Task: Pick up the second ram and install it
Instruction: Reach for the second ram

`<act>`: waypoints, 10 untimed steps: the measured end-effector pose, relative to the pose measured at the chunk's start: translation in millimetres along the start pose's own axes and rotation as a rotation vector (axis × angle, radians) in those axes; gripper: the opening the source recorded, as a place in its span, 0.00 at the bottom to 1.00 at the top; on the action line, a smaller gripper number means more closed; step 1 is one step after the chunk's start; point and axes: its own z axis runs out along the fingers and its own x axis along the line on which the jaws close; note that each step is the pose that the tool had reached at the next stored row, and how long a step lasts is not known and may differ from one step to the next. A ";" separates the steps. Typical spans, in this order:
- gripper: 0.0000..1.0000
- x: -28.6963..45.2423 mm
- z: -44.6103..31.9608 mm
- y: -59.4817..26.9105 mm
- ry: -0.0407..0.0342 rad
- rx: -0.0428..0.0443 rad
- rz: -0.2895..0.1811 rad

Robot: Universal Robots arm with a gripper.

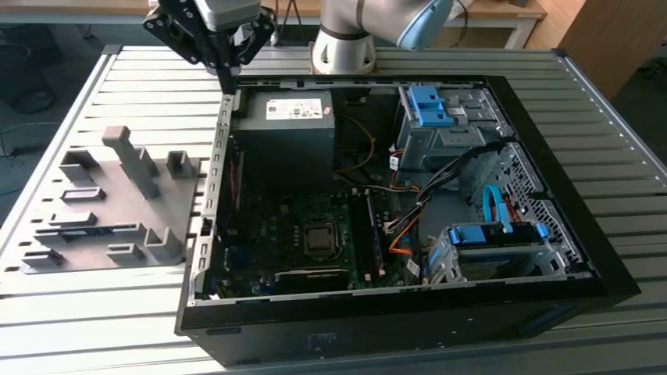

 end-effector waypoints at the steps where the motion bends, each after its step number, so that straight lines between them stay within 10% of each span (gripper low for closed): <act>1: 0.10 1.7 -0.1 -0.1 0.0000 0.0000 0.000; 10: 0.10 19.4 -0.6 -1.5 -0.0001 0.0000 0.000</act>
